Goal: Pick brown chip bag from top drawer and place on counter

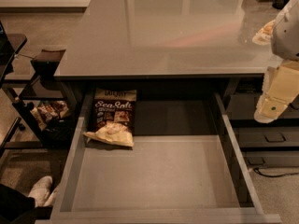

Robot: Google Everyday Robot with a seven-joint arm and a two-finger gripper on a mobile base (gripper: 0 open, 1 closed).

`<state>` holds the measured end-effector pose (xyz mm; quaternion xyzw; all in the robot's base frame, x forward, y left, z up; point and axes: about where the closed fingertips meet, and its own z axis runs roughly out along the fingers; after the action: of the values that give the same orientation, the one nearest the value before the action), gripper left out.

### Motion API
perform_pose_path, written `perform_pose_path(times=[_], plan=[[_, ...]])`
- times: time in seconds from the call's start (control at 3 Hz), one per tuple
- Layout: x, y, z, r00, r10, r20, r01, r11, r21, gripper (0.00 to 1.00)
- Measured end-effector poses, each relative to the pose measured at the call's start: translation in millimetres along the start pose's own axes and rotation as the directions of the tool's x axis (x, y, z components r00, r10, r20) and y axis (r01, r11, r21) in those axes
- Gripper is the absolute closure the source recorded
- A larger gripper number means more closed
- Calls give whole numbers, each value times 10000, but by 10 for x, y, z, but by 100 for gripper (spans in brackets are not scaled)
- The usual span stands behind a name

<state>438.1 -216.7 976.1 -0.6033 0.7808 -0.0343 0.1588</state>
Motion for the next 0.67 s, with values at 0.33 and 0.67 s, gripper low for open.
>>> perform_pose_path(times=[0.33,0.67], plan=[[0,0,2,10000,1,2,-1,10000,-1,0],[-47,75,362,9993,180,332,-173,9996,-229,0]])
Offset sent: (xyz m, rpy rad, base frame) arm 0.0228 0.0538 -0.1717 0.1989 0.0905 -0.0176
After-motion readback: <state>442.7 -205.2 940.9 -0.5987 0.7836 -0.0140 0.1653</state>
